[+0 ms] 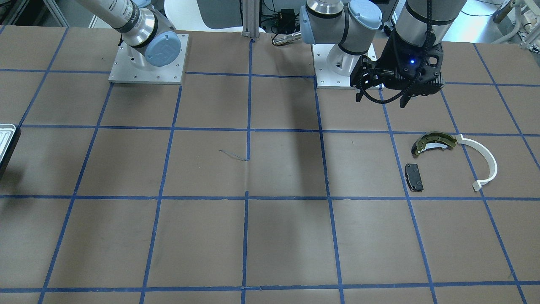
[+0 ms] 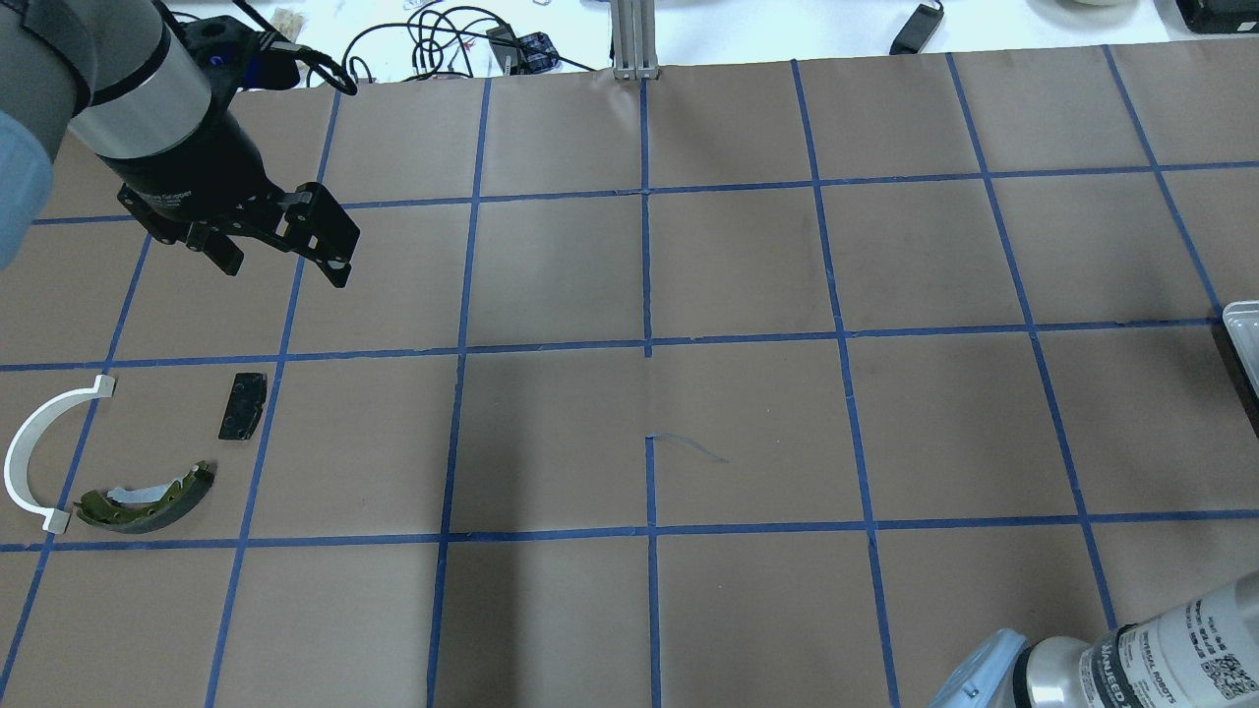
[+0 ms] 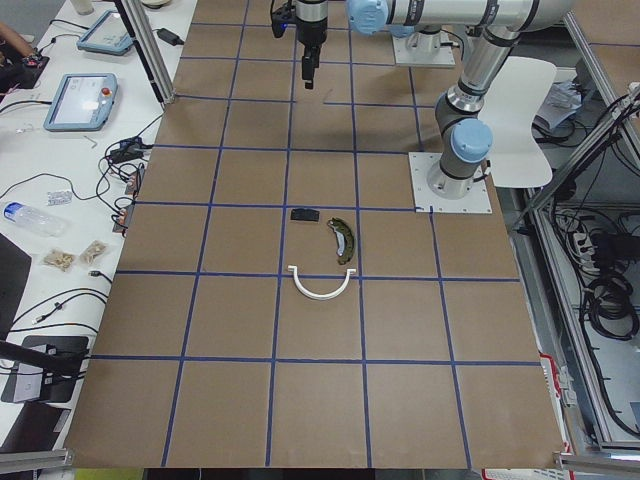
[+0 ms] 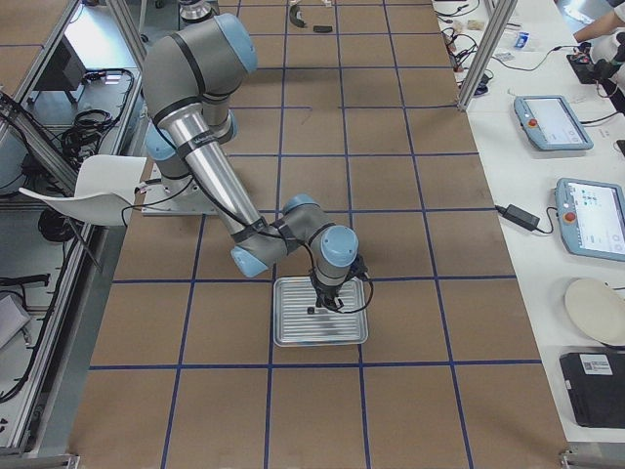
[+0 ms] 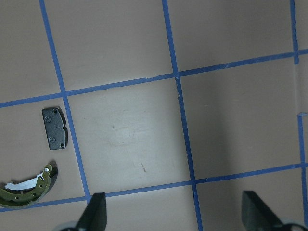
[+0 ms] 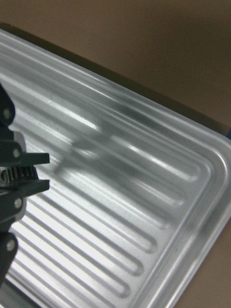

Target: Place bearing gear from tray to pile

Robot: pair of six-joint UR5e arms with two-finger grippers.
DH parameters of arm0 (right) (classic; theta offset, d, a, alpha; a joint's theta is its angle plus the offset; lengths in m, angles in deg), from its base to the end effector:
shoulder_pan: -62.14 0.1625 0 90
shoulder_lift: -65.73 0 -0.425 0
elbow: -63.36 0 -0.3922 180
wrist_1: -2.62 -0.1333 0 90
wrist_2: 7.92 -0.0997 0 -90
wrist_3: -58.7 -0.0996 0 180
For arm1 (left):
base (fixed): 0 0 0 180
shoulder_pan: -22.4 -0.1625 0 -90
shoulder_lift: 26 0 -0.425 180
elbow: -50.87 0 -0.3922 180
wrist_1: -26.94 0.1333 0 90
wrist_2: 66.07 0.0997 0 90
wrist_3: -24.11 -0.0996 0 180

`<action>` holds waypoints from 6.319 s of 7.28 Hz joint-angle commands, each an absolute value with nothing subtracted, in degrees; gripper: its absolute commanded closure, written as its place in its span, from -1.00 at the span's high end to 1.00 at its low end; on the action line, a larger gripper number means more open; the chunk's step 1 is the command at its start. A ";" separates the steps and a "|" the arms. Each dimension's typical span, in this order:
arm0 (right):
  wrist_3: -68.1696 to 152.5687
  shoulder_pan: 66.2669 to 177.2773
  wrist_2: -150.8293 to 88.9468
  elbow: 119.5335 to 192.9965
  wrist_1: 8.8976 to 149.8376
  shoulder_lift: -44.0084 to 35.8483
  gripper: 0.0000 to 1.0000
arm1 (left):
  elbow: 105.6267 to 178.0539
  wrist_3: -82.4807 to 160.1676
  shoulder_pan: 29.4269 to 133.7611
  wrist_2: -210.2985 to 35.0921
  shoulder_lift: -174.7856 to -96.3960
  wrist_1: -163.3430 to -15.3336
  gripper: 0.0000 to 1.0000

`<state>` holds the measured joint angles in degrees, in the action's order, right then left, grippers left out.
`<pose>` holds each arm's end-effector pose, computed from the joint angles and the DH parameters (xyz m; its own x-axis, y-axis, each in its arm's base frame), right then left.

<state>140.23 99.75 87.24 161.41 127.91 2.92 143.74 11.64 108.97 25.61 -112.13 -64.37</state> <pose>-0.4108 -0.4734 0.2151 -0.8731 -0.4874 0.0141 -0.4844 0.8703 0.0888 -0.1025 -0.4696 0.4933 -0.9872 0.1573 -0.0275 0.1570 0.9875 0.0116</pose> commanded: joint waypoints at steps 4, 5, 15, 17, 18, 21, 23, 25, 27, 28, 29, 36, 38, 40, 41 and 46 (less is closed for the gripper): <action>103.02 122.97 86.30 162.85 115.77 -8.96 -1.00 | 143.86 11.46 108.88 25.60 -112.48 -64.38 1.00; 91.25 130.71 84.56 162.85 114.00 -10.02 -1.00 | 143.77 11.37 108.88 25.60 -112.48 -64.38 1.00; 30.14 178.24 76.11 161.79 129.36 0.95 -0.99 | 144.21 21.48 108.88 25.86 -113.45 -66.22 1.00; 30.39 177.20 76.63 160.92 128.66 0.95 0.99 | 145.70 21.56 108.79 27.60 -113.80 -65.35 1.00; 32.31 175.97 77.07 161.18 128.31 0.60 1.00 | 144.83 22.43 108.88 29.10 -113.97 -65.08 1.00; 46.16 161.51 77.25 161.79 118.86 -6.13 1.00 | 145.97 26.03 113.16 28.33 -116.07 -61.86 1.00; 58.55 149.65 82.07 162.15 112.86 -9.50 1.00 | 145.97 31.99 121.94 27.80 -121.59 -55.63 1.00; 69.11 137.70 83.47 163.98 111.00 -12.83 1.00 | 145.97 35.53 127.84 25.34 -127.74 -47.36 1.00; 89.35 122.69 84.46 165.57 112.30 -13.29 1.00 | 146.14 36.59 132.51 25.34 -133.81 -41.21 1.00; 98.51 115.91 84.37 165.57 112.57 -12.94 1.00 | 146.14 36.33 132.70 25.34 -135.93 -40.48 1.00; 105.21 110.01 84.45 165.66 115.01 -11.72 1.00 | 146.14 36.24 132.70 24.64 -137.60 -39.60 1.00; 133.32 90.71 83.84 165.66 129.89 0.51 0.83 | 149.48 36.59 132.79 18.92 -144.56 -31.50 0.62; 132.79 90.79 81.83 165.66 129.97 1.73 0.75 | 150.19 36.59 132.79 18.92 -145.43 -31.42 0.58; 132.79 91.14 80.15 165.58 133.30 4.37 0.75 | 150.28 36.59 132.79 19.01 -145.96 -31.51 0.58; 133.31 91.14 80.50 165.49 133.75 4.38 0.66 | 150.36 36.59 132.88 19.01 -145.97 -31.59 0.48; 131.03 92.02 80.15 165.66 133.75 4.38 0.39 | 149.93 36.59 132.88 19.01 -145.36 -32.39 -1.00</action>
